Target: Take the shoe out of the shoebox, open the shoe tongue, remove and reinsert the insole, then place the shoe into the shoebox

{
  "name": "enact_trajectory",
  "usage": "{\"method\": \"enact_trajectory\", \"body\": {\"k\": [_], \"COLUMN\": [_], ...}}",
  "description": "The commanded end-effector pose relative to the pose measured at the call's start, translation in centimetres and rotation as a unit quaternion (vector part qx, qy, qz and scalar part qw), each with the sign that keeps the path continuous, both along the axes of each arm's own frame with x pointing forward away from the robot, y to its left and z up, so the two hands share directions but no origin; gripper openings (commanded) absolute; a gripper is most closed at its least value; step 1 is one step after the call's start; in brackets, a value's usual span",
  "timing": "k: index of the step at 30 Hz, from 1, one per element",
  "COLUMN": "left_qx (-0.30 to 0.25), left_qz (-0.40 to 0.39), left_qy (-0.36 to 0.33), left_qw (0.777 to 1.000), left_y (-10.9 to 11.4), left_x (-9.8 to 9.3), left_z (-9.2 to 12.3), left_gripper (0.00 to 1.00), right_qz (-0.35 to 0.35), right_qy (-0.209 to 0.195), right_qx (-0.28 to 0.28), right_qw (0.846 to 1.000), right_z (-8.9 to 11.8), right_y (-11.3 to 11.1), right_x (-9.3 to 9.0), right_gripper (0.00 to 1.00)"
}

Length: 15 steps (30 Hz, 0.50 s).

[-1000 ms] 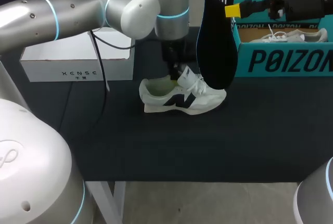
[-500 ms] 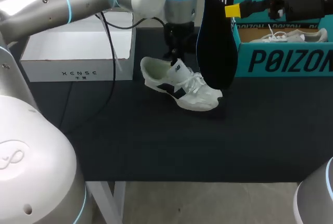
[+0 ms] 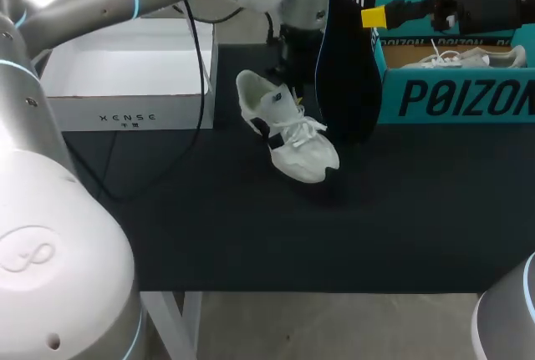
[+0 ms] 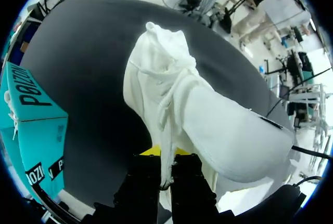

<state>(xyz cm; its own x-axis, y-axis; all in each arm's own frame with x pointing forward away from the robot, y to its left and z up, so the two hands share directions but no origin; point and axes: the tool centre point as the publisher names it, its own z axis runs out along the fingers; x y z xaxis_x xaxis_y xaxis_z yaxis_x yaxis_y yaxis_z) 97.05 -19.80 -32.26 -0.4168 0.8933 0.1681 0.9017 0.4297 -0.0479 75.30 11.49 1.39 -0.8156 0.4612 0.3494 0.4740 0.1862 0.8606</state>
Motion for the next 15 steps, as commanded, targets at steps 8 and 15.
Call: {"method": "enact_trajectory", "body": {"k": [8,15], "left_qx": [0.006,0.022], "left_qz": [0.001,-0.056], "left_qy": [-0.002,0.030], "left_qw": [1.000,0.998], "left_y": [-0.25,-0.88], "left_x": [-0.30,-0.67], "left_z": [0.66,-0.16], "left_gripper": [0.00,0.00], "right_qz": [0.000,0.000], "right_qy": [0.001,0.001], "right_qx": [-0.001,-0.001], "right_qw": [1.000,1.000], "right_z": [-0.02,-0.02], "right_y": [0.10,0.10], "right_x": [0.10,0.10], "right_gripper": [0.00,0.00]}}
